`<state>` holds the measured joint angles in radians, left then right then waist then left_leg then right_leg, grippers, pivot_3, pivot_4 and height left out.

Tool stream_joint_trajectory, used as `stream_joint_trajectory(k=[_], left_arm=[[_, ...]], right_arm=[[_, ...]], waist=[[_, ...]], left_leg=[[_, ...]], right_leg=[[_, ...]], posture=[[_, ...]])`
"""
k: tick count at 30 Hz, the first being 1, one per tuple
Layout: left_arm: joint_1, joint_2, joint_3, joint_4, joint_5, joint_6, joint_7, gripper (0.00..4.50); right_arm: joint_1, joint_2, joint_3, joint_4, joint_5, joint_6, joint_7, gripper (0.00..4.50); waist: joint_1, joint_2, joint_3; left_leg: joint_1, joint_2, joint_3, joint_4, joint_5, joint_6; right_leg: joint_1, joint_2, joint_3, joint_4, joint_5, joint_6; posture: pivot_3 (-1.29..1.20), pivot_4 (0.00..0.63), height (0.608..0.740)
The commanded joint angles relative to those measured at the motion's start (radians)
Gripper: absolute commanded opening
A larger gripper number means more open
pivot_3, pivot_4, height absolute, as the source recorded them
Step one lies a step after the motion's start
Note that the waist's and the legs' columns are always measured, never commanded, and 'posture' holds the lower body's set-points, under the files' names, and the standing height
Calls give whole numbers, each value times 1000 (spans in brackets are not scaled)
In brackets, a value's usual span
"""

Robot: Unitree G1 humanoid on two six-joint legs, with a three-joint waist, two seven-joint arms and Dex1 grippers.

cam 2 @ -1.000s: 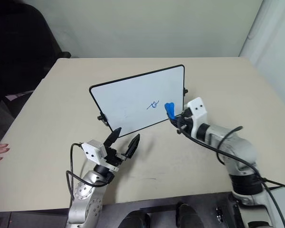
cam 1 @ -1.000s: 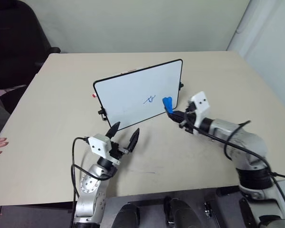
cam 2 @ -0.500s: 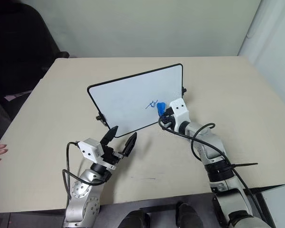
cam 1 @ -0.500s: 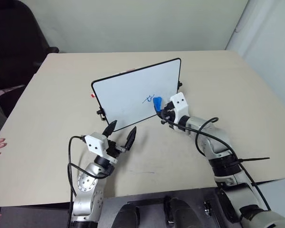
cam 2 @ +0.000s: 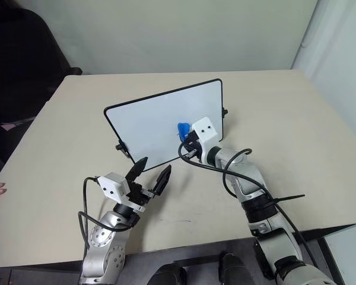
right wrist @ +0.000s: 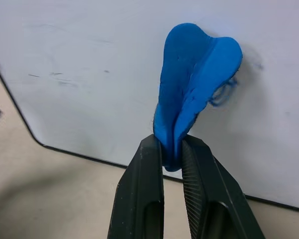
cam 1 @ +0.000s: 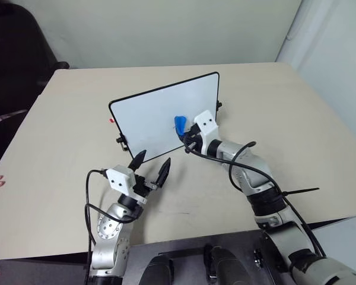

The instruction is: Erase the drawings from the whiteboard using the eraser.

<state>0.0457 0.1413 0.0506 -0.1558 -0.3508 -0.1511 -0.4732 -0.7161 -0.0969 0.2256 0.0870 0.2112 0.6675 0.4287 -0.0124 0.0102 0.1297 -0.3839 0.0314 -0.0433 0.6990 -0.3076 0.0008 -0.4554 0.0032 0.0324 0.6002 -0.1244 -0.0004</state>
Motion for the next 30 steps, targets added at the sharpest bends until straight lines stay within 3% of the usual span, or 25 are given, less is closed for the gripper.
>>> stream_joint_trajectory(k=[1, 18, 30], left_arm=[[3, 1, 2, -32, 3, -16, 6, 4500], [5, 5, 10, -37, -1, -14, 5, 4500], [15, 4, 4, -51, -7, -9, 2, 4500]], right_arm=[[-24, 25, 14, -21, -10, -19, 4, 245], [-74, 15, -198, 277, -65, -114, -224, 245], [-62, 94, -30, 140, -61, -65, -82, 245]], waist=[[0, 0, 0], [1, 0, 0], [-17, 0, 0]], left_leg=[[0, 0, 0, 0, 0, 0], [-1, 0, -1, 0, 6, -3], [-8, 1, -1, -2, 5, -5]], right_leg=[[0, 0, 0, 0, 0, 0], [-1, 0, 1, 1, 7, -3], [-10, 1, 1, 1, 6, -4]], posture=[[0, 150, 740], [0, 150, 740], [0, 150, 740]])
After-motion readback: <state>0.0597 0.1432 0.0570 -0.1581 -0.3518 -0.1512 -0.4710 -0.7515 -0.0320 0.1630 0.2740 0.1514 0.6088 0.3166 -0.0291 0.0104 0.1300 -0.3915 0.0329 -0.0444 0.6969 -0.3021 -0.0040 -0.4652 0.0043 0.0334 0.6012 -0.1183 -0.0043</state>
